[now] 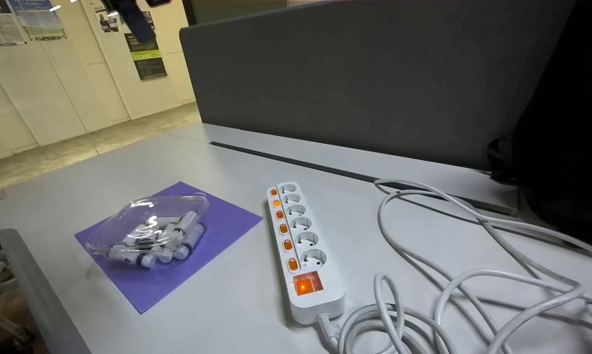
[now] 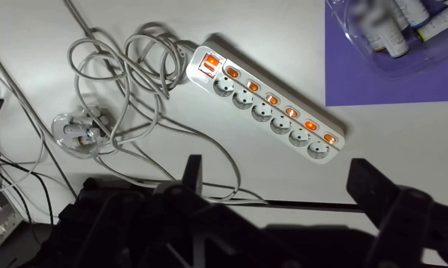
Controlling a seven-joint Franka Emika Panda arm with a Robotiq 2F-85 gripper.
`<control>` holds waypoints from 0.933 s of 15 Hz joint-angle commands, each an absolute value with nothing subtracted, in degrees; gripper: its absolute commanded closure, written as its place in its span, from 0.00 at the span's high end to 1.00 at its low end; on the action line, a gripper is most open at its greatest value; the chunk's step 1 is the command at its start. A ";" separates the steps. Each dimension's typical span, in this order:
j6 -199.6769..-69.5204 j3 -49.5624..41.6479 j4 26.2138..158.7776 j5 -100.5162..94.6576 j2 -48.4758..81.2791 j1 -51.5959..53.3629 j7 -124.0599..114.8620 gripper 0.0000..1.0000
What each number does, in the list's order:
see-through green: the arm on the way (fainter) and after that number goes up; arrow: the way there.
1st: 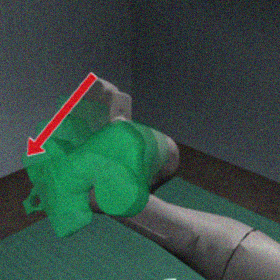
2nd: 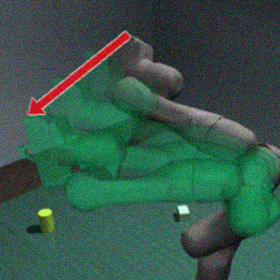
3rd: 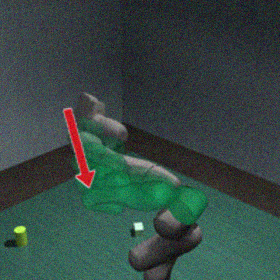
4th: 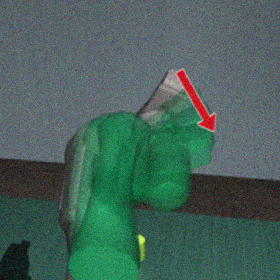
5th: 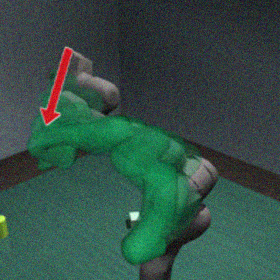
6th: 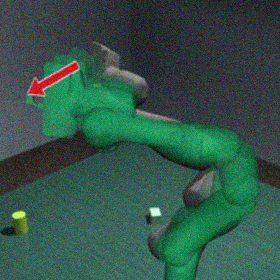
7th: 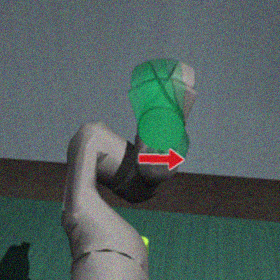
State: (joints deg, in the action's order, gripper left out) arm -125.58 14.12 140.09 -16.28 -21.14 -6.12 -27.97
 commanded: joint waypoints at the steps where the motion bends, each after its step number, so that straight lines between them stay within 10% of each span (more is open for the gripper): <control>1: -129.55 11.20 138.79 -18.13 -13.88 -7.14 -31.50 0.74; 11: -151.17 2.50 137.51 -4.99 1.63 -3.74 -15.96 0.04; 14: -153.15 1.94 137.42 0.39 2.96 -3.00 -9.41 0.00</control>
